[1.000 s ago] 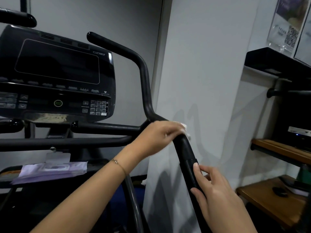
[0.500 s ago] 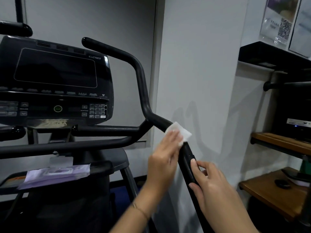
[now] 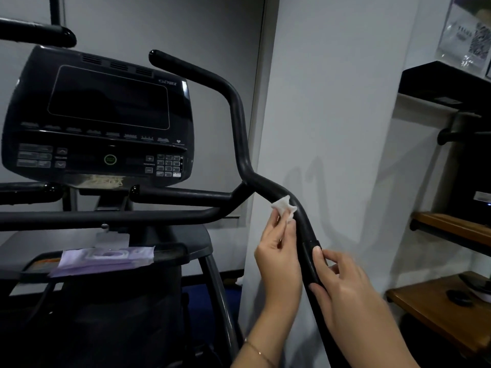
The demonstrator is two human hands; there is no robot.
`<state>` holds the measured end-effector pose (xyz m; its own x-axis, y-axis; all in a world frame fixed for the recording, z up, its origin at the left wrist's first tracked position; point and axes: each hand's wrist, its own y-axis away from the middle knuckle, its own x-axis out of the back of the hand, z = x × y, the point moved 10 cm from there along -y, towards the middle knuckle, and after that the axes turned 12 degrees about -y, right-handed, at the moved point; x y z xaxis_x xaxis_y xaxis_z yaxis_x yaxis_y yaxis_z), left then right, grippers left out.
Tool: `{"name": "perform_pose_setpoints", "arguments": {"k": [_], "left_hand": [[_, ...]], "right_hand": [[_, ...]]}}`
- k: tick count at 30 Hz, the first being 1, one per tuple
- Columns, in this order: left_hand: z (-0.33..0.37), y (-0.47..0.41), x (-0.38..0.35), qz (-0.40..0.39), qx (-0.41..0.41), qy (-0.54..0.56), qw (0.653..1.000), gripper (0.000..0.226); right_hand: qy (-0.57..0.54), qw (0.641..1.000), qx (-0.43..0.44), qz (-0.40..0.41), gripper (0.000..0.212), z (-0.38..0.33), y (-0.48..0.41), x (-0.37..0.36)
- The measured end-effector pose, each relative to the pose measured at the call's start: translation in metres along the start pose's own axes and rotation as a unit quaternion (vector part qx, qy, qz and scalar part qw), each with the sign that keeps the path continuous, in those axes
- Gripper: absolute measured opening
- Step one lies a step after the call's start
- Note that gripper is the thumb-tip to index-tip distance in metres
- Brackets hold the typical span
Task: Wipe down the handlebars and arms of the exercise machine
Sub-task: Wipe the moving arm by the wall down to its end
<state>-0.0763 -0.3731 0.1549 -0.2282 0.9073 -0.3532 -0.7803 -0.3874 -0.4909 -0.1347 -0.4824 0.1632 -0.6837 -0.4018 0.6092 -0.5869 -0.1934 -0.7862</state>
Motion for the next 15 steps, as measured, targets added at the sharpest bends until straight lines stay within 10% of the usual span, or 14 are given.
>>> {"name": "perform_pose_setpoints", "arguments": {"k": [15], "left_hand": [[-0.033,-0.047,0.000,0.023,0.222,0.085,0.971,0.031]], "right_hand": [[-0.006,1.000,-0.011,-0.012,0.065,-0.003,0.000,0.000]]}}
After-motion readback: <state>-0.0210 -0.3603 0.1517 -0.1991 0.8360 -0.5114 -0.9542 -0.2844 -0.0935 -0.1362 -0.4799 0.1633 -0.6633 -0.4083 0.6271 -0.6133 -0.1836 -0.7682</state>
